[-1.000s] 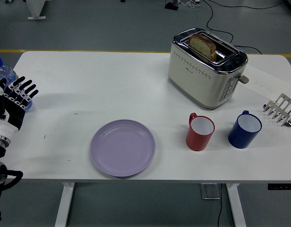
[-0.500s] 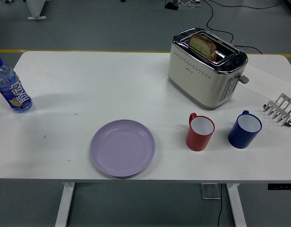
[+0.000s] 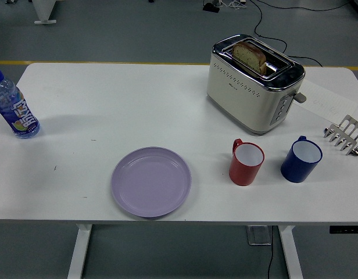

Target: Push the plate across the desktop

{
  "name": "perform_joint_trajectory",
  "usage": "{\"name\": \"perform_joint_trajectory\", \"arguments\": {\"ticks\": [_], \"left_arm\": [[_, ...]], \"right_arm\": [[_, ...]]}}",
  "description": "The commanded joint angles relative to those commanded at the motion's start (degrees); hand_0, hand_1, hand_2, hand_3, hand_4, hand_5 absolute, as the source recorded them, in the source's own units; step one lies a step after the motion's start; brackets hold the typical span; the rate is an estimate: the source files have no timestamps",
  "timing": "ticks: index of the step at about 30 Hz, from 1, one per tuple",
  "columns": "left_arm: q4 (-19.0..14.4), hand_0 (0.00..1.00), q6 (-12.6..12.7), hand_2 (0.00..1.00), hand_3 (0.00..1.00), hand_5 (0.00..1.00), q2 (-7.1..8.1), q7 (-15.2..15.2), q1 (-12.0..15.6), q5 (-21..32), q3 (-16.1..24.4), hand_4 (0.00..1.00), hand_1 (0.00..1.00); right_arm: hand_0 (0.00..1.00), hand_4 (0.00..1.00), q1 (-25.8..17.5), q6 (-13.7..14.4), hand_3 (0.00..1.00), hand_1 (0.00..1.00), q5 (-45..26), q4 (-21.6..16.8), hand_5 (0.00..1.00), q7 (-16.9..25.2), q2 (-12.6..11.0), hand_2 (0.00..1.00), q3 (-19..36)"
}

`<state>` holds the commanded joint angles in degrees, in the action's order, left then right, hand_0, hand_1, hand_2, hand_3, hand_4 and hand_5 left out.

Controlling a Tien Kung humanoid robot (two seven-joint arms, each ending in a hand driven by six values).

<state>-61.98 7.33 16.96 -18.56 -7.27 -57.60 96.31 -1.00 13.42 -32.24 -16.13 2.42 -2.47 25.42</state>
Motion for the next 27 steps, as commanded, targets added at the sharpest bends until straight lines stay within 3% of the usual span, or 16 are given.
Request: {"name": "perform_joint_trajectory", "arguments": {"ticks": [11,12,17,18,27], "left_arm": [[0.2,0.893,-2.8,0.929,0.877,0.998,-0.99,1.2,1.3,-1.5,0.1,0.542,0.912],[0.2,0.845,-2.9,0.844,0.791,0.998,-1.05,1.2,1.4,-1.6,0.1,0.540,0.858],[0.4,0.845,-4.9,0.844,0.791,0.998,-1.86,2.3,2.8,-2.7,-0.5,0.540,0.858],[0.5,0.833,-5.0,0.812,0.753,0.998,-2.02,2.4,3.1,-2.9,-0.7,0.539,0.843],[0.3,0.826,-5.5,0.803,0.743,0.998,-2.19,2.7,4.4,-4.4,-2.2,0.549,0.837]], "right_arm": [[0.592,0.373,0.1,0.0,0.622,0.523,0.0,0.0,0.574,0.1,-0.1,0.608,-0.1],[0.591,0.372,0.1,0.0,0.622,0.523,0.0,0.0,0.573,0.1,-0.1,0.608,-0.1],[0.591,0.372,0.1,0.1,0.622,0.523,0.1,0.0,0.573,0.1,0.0,0.608,-0.1],[0.591,0.371,0.1,0.1,0.622,0.523,0.2,0.0,0.573,0.0,0.0,0.608,0.0],[0.592,0.371,0.0,0.2,0.623,0.523,0.4,0.0,0.572,-0.1,0.1,0.608,0.3]]}}
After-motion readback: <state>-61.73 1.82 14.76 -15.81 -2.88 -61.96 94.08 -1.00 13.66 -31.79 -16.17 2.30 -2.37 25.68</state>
